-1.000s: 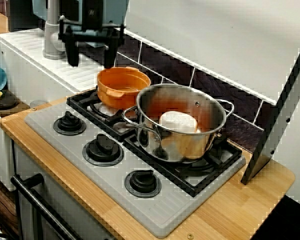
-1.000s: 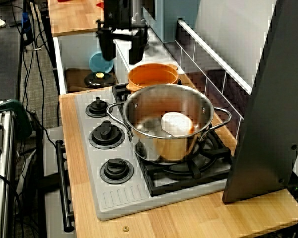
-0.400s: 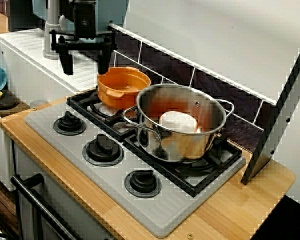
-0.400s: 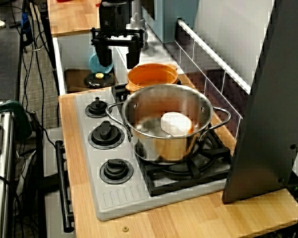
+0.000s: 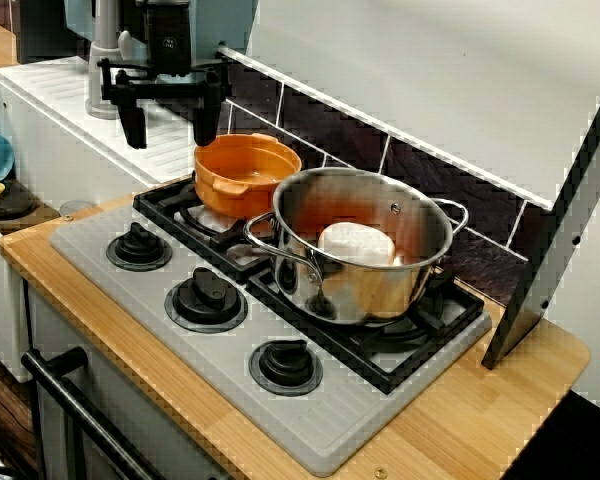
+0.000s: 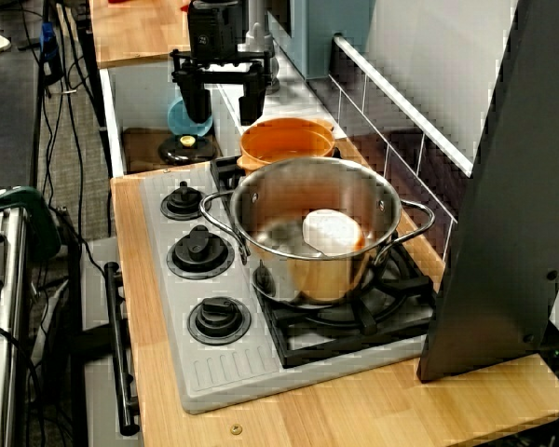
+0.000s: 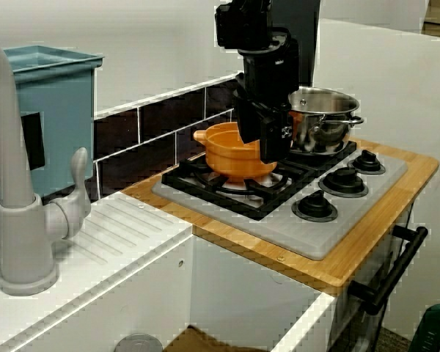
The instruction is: Lift pot from stove
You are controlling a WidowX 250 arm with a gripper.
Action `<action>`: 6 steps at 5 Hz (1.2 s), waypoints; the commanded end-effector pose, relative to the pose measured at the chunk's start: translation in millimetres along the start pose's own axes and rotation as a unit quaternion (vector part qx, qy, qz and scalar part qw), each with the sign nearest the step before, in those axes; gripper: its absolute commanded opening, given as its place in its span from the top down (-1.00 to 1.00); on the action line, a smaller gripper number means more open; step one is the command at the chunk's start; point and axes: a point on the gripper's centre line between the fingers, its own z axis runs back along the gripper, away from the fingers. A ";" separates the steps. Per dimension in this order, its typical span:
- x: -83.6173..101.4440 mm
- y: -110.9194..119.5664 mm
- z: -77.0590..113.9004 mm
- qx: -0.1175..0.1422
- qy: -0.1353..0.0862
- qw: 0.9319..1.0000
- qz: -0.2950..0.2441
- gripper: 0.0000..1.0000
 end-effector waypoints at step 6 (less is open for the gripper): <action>9.0 19.4 -16.2 0.009 0.027 0.999 -0.016 -1.00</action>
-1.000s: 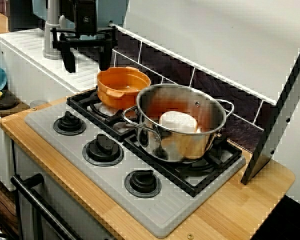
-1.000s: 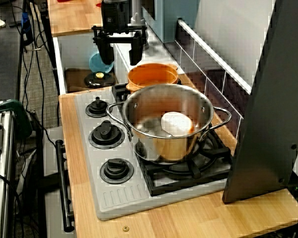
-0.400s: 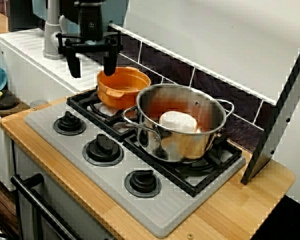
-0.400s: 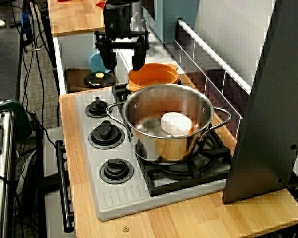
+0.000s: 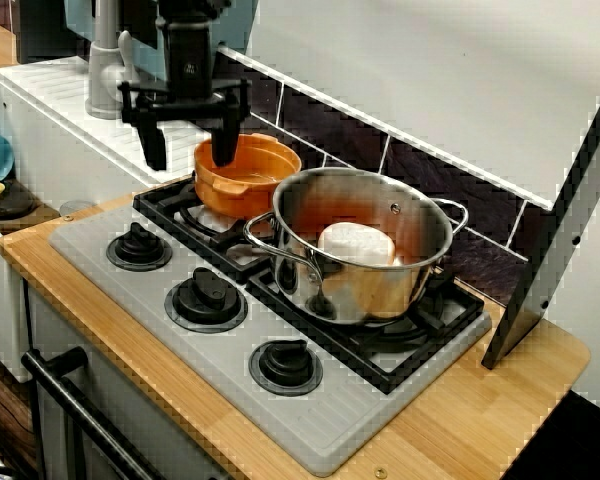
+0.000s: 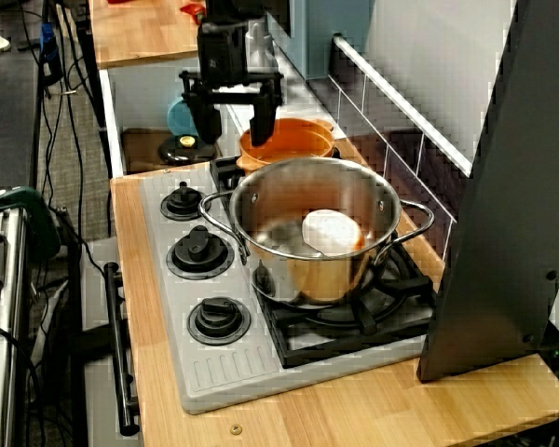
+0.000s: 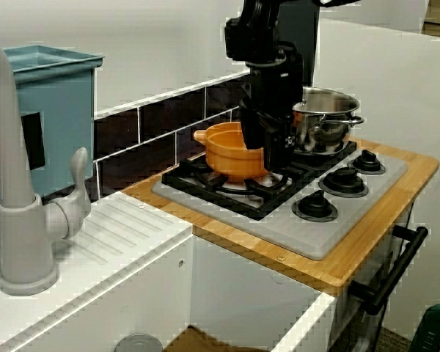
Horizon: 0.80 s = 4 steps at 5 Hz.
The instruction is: Lift pot from stove
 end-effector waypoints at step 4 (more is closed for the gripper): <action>-15.4 18.4 -10.1 -0.004 0.022 1.000 0.006 1.00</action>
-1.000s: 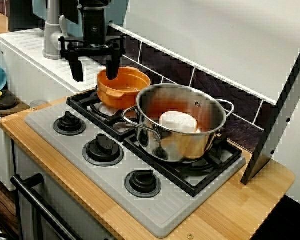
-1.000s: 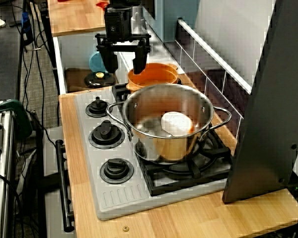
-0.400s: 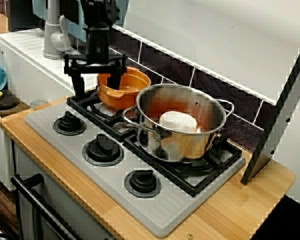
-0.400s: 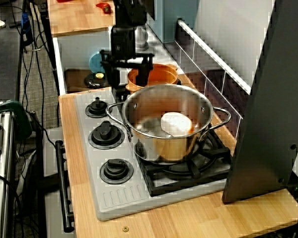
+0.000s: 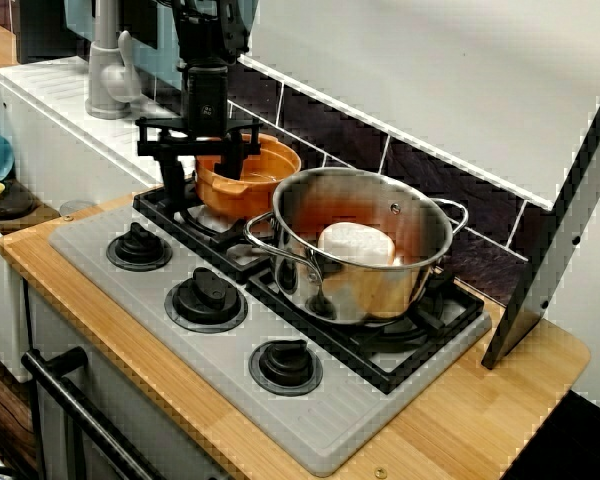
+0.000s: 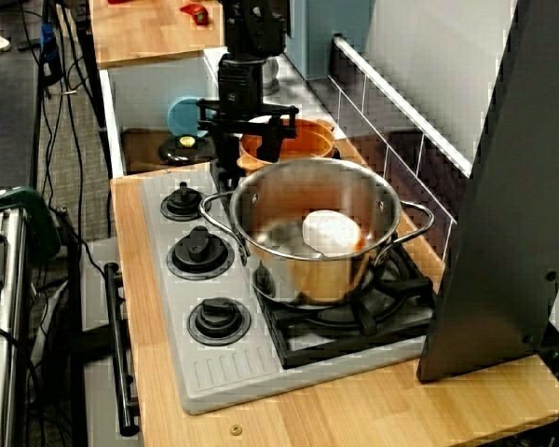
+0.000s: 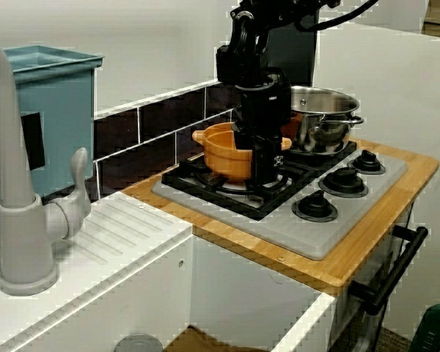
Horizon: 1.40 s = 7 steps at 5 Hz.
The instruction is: Lift pot from stove
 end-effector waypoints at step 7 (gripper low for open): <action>13.6 14.6 63.7 0.069 -0.017 0.997 0.004 1.00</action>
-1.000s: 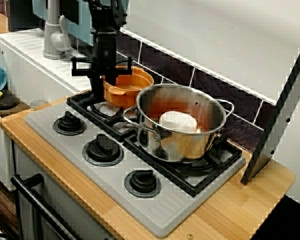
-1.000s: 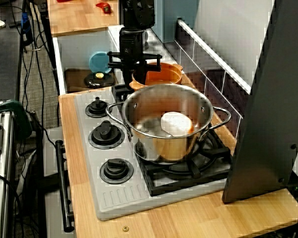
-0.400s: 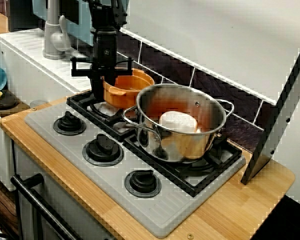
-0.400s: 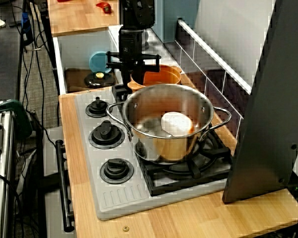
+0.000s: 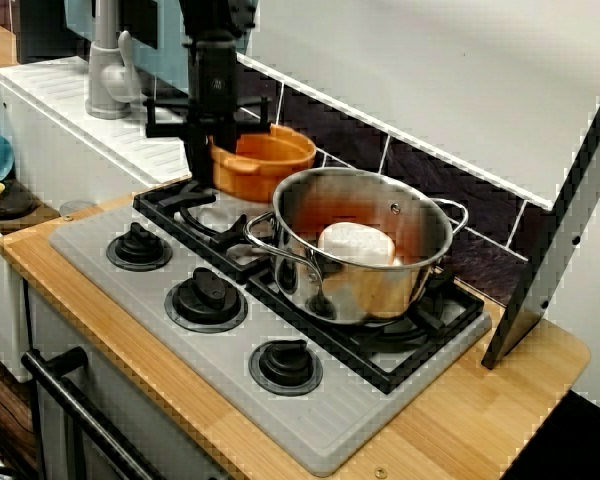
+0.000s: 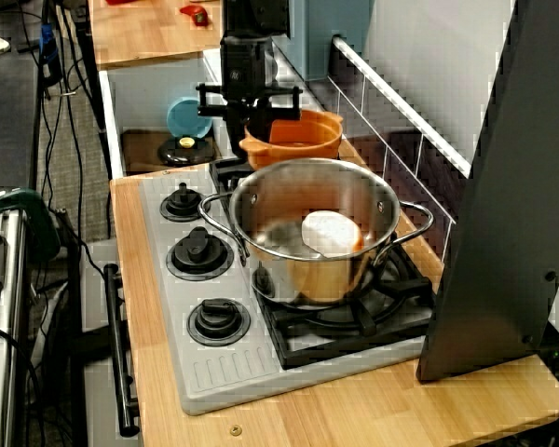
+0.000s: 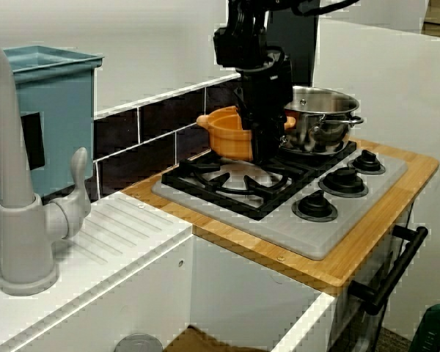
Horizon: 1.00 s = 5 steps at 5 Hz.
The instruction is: Lift pot from stove
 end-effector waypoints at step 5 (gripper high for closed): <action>35.3 17.3 64.7 0.082 0.001 0.996 -0.038 1.00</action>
